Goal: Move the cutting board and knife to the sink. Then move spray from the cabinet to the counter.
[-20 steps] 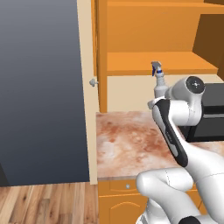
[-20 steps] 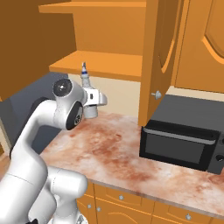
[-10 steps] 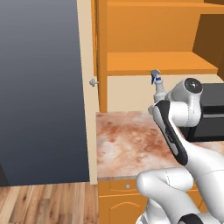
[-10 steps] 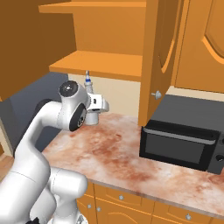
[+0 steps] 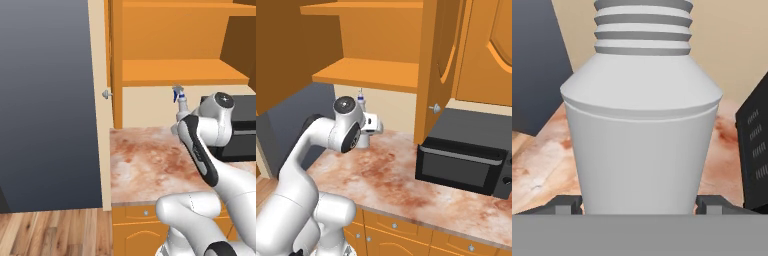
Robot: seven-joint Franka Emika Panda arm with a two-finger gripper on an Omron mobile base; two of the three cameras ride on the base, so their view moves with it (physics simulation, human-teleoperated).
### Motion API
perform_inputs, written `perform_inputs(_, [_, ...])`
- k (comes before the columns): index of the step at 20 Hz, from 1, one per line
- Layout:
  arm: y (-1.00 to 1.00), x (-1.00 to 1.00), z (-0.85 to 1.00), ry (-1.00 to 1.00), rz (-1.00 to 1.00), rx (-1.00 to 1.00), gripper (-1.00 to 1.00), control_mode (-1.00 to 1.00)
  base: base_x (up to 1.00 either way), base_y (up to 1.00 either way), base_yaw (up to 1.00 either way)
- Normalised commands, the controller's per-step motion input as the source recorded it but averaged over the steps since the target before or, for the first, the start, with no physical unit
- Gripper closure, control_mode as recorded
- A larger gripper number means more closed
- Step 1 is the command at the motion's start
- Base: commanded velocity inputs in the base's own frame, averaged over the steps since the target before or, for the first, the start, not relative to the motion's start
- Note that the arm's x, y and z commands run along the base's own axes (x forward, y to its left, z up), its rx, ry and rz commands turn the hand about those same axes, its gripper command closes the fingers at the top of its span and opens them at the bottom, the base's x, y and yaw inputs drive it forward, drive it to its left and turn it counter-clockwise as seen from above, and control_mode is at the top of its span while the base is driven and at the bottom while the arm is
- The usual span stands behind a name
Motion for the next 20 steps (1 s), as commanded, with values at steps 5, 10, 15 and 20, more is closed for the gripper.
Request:
perform_inputs(5, [0.00, -0.02, -0.27, 0.01, 0.00, 0.09, 1.00, -1.00, 0.00, 0.00, 0.00])
perform_inputs(10, [0.00, -0.02, -0.39, -0.01, 0.00, 0.10, 1.00, -1.00, 0.00, 0.00, 0.00])
perform_inputs(15, [0.00, -0.01, -0.44, -0.02, 0.00, 0.06, 1.00, -1.00, 0.00, 0.00, 0.00])
perform_inputs(20, [0.00, 0.00, -0.47, -0.02, 0.00, 0.00, 1.00, -1.00, 0.00, 0.00, 0.00])
